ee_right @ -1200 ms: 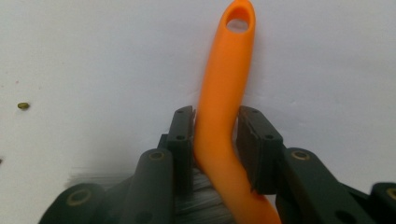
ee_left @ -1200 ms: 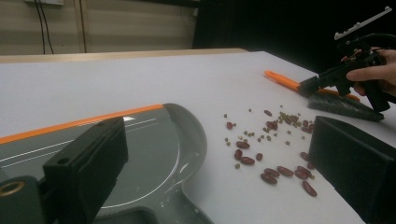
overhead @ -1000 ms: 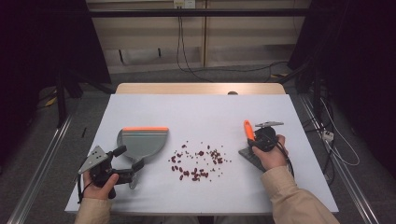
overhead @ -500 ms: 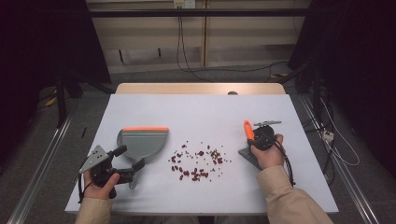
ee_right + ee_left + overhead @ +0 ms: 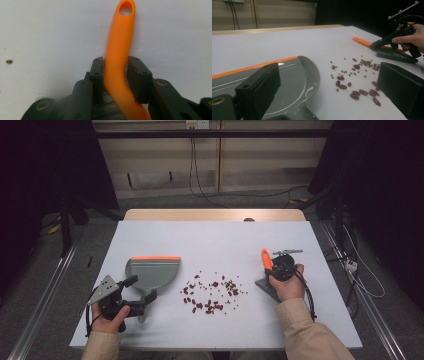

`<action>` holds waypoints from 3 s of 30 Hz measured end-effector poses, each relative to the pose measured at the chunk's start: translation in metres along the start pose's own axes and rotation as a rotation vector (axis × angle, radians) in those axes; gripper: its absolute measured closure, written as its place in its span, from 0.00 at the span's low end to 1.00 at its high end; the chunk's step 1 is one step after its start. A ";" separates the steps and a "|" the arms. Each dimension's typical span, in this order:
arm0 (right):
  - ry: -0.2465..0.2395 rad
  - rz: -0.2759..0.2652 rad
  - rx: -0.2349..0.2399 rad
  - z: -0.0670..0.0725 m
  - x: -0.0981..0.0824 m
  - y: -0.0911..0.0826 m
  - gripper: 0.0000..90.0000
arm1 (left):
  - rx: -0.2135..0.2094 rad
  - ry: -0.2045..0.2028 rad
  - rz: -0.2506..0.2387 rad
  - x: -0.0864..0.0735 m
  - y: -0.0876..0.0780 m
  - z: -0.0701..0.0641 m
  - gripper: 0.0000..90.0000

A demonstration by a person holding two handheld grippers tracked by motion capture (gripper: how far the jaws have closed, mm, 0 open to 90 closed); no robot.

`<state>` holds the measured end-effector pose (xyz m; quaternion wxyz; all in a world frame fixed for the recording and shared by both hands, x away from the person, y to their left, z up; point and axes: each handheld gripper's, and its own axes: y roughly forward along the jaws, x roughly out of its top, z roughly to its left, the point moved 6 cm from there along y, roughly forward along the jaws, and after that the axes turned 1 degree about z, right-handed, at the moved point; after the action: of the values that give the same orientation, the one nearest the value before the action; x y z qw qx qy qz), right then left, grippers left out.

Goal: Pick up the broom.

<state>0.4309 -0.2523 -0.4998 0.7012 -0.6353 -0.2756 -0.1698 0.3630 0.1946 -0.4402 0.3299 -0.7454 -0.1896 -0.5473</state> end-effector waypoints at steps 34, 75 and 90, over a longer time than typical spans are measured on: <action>0.060 -0.314 0.269 0.003 0.026 -0.060 0.80 | -0.050 0.039 -0.058 0.037 0.021 -0.034 0.05; 0.045 -0.557 0.433 0.064 0.074 -0.110 0.80 | -0.252 0.102 0.040 0.065 0.117 -0.111 0.07; -0.009 -0.564 0.476 0.112 0.089 -0.108 0.80 | -0.264 0.067 0.070 0.064 0.132 -0.108 0.13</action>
<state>0.4190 -0.1468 -0.3554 0.7538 -0.3540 -0.4747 -0.2850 0.3945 0.0207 -0.3974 0.2541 -0.7698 -0.0786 -0.5803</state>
